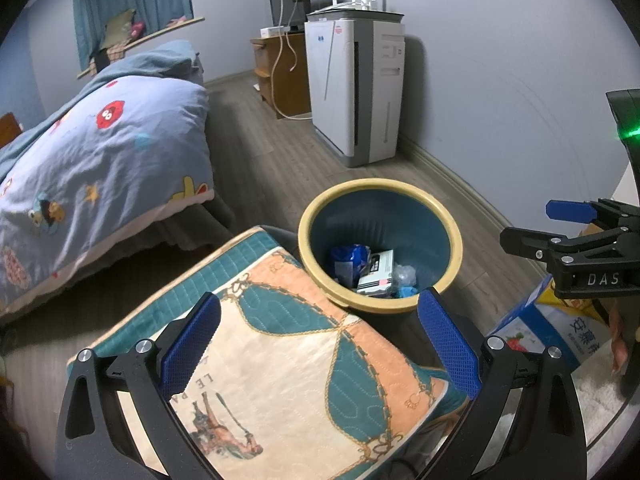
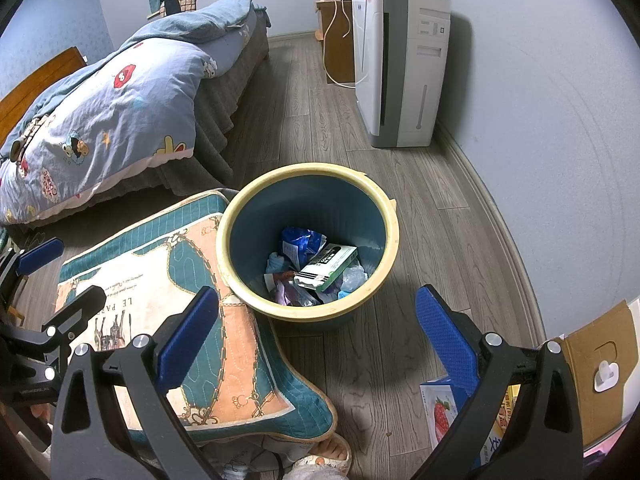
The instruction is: Collect trash
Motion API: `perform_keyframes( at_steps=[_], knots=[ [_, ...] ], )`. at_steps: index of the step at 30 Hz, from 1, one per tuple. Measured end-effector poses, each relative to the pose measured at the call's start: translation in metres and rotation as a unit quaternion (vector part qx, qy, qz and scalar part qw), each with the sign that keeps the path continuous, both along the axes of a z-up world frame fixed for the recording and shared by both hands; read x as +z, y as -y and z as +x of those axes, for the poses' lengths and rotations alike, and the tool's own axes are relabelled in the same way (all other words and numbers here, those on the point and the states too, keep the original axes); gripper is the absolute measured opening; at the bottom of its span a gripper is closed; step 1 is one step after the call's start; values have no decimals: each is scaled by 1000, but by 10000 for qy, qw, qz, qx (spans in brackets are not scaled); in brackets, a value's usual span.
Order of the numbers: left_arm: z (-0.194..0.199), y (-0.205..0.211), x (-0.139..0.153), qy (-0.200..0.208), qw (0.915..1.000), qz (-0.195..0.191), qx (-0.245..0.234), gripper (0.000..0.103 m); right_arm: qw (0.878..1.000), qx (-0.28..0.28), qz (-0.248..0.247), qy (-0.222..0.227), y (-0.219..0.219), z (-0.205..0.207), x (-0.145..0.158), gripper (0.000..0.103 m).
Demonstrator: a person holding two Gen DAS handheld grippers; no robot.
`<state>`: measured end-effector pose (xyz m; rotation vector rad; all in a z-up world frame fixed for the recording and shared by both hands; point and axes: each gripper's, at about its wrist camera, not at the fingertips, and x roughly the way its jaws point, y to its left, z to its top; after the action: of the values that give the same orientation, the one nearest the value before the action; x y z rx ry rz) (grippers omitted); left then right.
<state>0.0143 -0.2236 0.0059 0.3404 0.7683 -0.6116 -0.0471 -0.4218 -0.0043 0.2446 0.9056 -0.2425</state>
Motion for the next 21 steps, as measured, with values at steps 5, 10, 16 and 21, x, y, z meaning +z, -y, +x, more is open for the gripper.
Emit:
perform_keyframes(
  at_steps=[5, 10, 16, 21],
  knots=[
    [0, 1, 0, 4, 10000, 7, 6, 98, 10000, -2, -1, -2, 0, 0, 0, 97],
    [-2, 0, 2, 66, 10000, -40, -9, 98, 10000, -4, -4, -3, -1, 0, 0, 97],
    [-2, -4, 6, -15, 9997, -220, -116, 98, 10000, -5, -3, -4, -1, 0, 0, 97],
    [-1, -2, 3, 11, 10000, -74, -28, 98, 10000, 2, -5, -7, -1, 0, 0, 97]
  ],
)
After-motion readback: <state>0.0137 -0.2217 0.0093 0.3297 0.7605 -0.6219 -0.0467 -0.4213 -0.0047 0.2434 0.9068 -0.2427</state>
